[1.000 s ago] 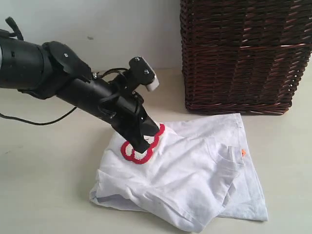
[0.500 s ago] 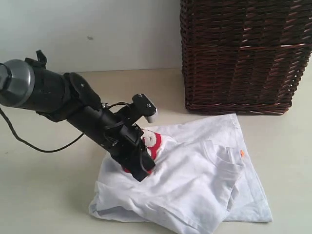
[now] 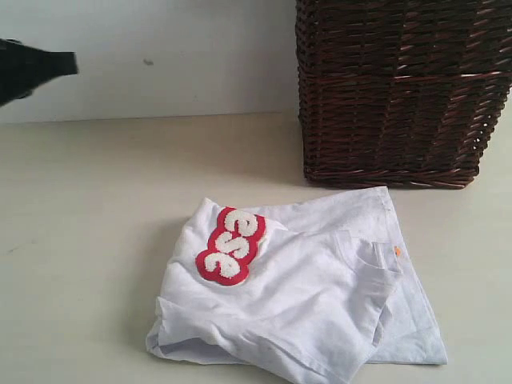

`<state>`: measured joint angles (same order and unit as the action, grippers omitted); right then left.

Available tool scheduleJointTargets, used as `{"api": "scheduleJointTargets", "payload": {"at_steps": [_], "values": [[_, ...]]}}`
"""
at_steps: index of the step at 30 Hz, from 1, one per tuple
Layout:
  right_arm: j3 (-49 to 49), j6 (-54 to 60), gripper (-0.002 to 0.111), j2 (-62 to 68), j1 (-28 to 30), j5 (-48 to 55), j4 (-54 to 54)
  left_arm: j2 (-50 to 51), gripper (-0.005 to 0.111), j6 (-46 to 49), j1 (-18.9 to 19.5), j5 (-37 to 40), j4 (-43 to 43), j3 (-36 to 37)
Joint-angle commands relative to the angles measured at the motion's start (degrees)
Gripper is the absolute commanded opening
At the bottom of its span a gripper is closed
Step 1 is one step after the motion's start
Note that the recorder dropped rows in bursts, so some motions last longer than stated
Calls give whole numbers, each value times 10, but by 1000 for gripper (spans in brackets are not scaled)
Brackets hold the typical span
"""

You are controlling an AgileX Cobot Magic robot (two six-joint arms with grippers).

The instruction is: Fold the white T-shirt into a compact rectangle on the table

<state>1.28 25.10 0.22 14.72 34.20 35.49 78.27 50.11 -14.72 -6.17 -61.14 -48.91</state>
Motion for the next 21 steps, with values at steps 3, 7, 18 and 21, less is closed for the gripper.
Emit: {"api": "scheduleJointTargets", "payload": {"at_steps": [3, 7, 18, 21], "values": [[-3, 3, 0, -2, -1, -2, 2, -179, 0, 27, 29, -7, -7, 107], [-3, 3, 0, -2, -1, -2, 2, -254, 0, 28, 29, 1, -6, 144], [-3, 3, 0, -2, -1, -2, 2, -326, 0, 28, 29, 1, -6, 155], [-3, 3, 0, -2, -1, -2, 2, -328, 0, 29, 29, 0, -6, 155]]}}
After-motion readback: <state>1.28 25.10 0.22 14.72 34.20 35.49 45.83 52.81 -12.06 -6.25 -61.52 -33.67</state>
